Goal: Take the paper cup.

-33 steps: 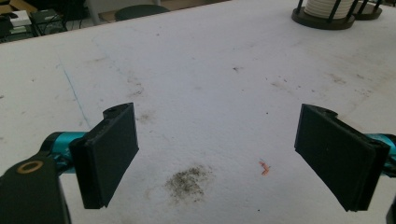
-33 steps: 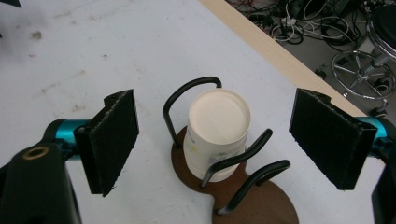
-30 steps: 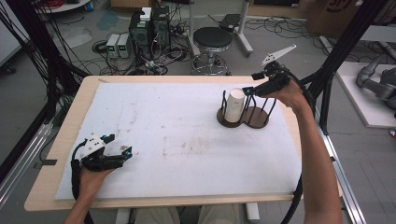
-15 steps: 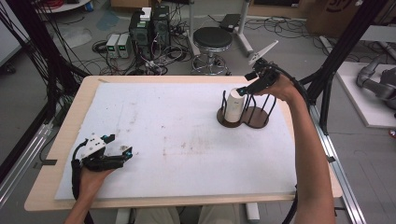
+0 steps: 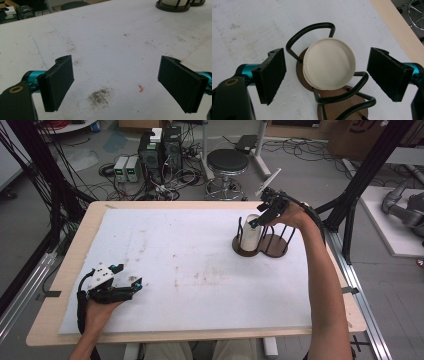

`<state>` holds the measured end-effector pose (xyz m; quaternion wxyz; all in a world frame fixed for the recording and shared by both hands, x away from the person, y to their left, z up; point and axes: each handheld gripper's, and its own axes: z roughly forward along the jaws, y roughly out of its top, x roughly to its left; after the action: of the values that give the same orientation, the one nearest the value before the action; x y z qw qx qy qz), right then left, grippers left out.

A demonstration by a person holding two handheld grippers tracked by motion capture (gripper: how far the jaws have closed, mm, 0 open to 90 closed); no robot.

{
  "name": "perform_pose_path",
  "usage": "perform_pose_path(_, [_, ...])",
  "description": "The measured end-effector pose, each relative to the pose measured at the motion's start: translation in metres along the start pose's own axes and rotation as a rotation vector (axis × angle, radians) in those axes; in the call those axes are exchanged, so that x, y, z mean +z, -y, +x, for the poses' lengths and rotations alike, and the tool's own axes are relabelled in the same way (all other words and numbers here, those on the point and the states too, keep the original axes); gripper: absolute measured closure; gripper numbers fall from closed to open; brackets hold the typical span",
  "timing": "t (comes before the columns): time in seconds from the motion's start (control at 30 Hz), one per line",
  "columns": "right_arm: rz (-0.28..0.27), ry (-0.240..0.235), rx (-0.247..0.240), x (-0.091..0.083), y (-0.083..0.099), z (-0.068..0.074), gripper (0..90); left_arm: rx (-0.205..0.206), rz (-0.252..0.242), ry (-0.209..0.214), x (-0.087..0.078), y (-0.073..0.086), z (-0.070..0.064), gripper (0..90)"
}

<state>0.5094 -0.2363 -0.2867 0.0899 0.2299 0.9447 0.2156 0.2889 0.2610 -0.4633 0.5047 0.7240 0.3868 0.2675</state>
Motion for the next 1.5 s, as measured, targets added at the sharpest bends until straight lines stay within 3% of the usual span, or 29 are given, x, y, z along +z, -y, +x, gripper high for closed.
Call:
perform_pose_path(0.23, [0.04,0.005,-0.01,0.01,-0.002,0.0,16.1,0.001,0.0,0.0,0.0,0.0,0.0,13.2])
perform_pose_path(0.77, [0.077,0.004,-0.028,0.02,-0.003,-0.001,16.9,0.003,0.003,0.001,0.0,0.0,0.0,13.2])
perform_pose_path(1.17, [0.083,0.005,-0.032,0.018,-0.004,-0.003,33.6,0.002,0.006,0.0,0.001,0.0,0.0,13.2])
perform_pose_path(1.5, [0.084,0.005,-0.039,0.018,-0.005,-0.003,35.8,0.003,0.004,-0.002,0.001,0.0,0.0,13.2])
